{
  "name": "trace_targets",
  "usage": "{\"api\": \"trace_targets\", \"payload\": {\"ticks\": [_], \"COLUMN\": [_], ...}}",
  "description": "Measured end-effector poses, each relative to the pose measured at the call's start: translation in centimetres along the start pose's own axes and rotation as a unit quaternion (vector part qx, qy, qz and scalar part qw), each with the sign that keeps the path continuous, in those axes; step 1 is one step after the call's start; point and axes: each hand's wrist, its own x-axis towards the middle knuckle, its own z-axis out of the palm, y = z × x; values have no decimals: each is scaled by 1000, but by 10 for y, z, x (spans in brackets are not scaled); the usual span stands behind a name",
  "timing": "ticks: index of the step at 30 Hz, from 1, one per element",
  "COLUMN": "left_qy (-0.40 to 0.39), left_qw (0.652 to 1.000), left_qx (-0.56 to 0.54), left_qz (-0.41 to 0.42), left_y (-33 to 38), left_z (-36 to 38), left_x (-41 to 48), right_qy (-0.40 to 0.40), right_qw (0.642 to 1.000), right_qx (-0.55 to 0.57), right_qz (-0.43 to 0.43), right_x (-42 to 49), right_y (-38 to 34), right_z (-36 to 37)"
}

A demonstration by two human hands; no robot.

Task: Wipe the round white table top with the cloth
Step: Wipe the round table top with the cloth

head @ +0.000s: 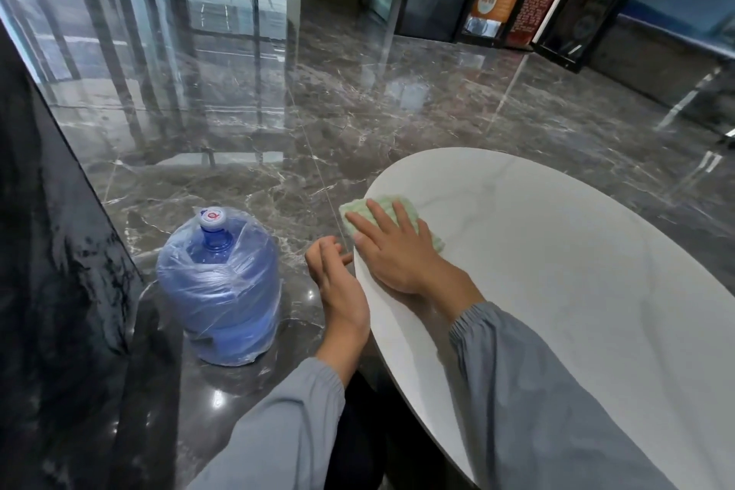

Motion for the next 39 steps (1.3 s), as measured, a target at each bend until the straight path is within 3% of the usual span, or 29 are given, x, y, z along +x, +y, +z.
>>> {"api": "trace_targets", "payload": {"ticks": [6,9,12,15,21,25,28,32,35,39], "left_qy": [-17,-47,-68,-78,-75,-70,-108,-218,-273,-354], "left_qw": [1000,999,998,996,995,983,937,818,749,695], "left_qx": [-18,1,1,2,24,115,236,357,403,449], "left_qz": [0,11,20,31,55,121,234,395,449,435], "left_y": [8,8,2,-5,1,10,13,7,-3,-10], "left_z": [-16,-21,-25,-28,-40,-44,-43,-29,-12,8], "left_x": [-16,-31,-44,-53,-66,-72,-81,-91,-97,-107], "right_qy": [-3,-17,23,-34,1,30,38,14,22,51], "right_qw": [998,998,997,999,1000,999,999,994,978,935], "right_qx": [-6,-3,-49,-30,8,6,17,33,52,64], "right_qz": [-63,-56,-51,-7,14,11,22,103,203,345], "right_x": [-141,-211,-246,-236,-157,-173,-232,-319,-366,-373], "right_y": [-3,1,8,1,-18,-19,-9,34,91,138], "right_z": [24,38,48,44,37,43,55,61,59,53]}}
